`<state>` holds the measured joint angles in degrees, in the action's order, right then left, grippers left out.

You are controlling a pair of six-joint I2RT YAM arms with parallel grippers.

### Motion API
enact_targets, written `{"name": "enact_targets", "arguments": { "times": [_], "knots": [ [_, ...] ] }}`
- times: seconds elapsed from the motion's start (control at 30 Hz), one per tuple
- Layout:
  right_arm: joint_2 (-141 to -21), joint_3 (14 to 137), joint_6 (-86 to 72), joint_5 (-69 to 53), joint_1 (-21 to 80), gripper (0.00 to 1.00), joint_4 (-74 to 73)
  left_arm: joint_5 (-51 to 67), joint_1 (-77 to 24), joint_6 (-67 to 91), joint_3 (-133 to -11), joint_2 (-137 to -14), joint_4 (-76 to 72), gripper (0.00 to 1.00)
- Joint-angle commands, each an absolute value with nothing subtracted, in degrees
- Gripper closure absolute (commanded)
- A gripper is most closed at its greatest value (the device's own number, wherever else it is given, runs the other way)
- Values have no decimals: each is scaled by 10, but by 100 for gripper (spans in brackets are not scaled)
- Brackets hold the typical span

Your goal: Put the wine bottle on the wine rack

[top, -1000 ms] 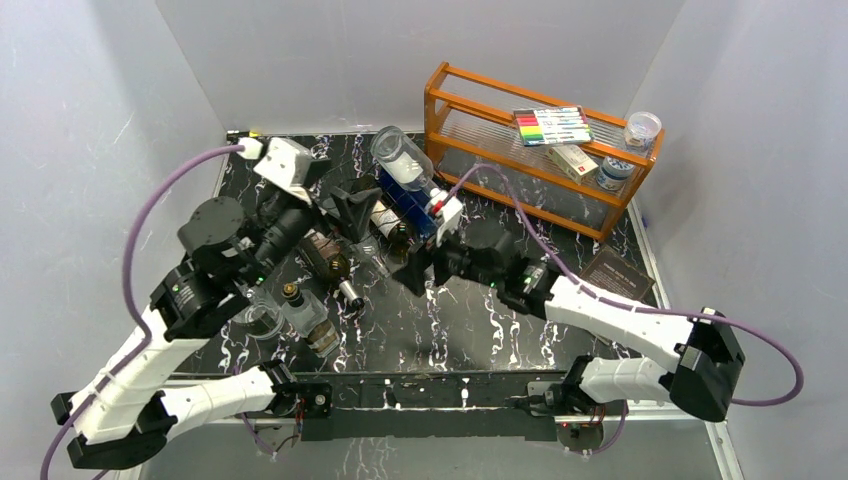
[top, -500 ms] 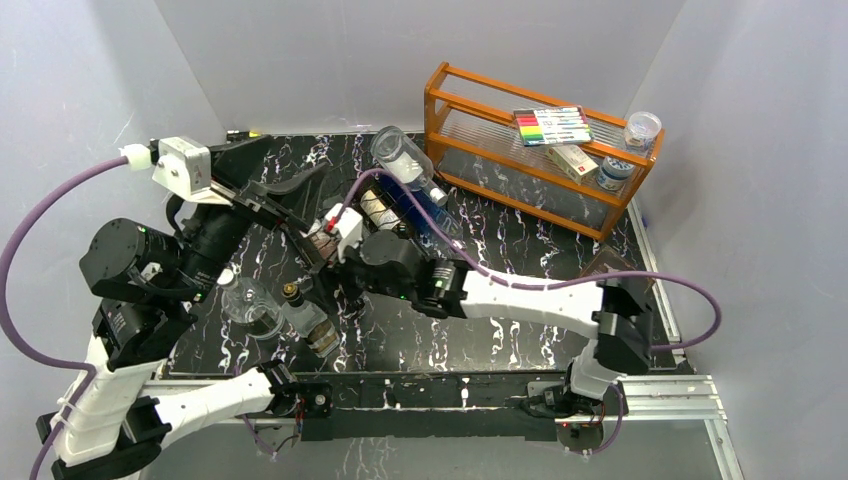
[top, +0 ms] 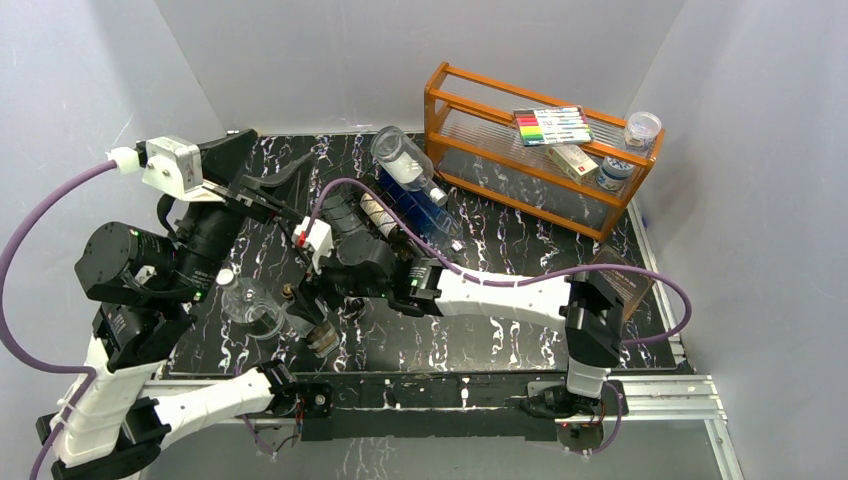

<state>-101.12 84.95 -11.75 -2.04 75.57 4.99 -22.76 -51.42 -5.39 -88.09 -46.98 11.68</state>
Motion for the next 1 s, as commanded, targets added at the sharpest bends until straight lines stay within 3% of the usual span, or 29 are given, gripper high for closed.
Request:
{"name": "enact_targets", "arguments": {
  "times": [0.0, 0.2, 0.47, 0.67, 0.73, 0.97],
  "knots": [
    [-1017, 875, -105, -47, 759, 20, 91, -245, -512, -69, -875, -463, 93, 2],
    [-1026, 867, -120, -37, 759, 43, 129, -253, -512, -76, -872, -460, 99, 2],
    [-1018, 839, -132, -29, 759, 52, 180, -234, -512, -83, -855, -454, 101, 2],
    [-1012, 828, -141, -6, 759, 92, 174, -223, -512, -89, -853, -452, 110, 2],
    [-994, 811, -139, 6, 758, 99, 173, -222, -512, -96, -850, -449, 109, 2],
    [-887, 714, -119, 45, 752, 100, 169, -256, -512, -116, -850, -459, 137, 2]
  ]
}}
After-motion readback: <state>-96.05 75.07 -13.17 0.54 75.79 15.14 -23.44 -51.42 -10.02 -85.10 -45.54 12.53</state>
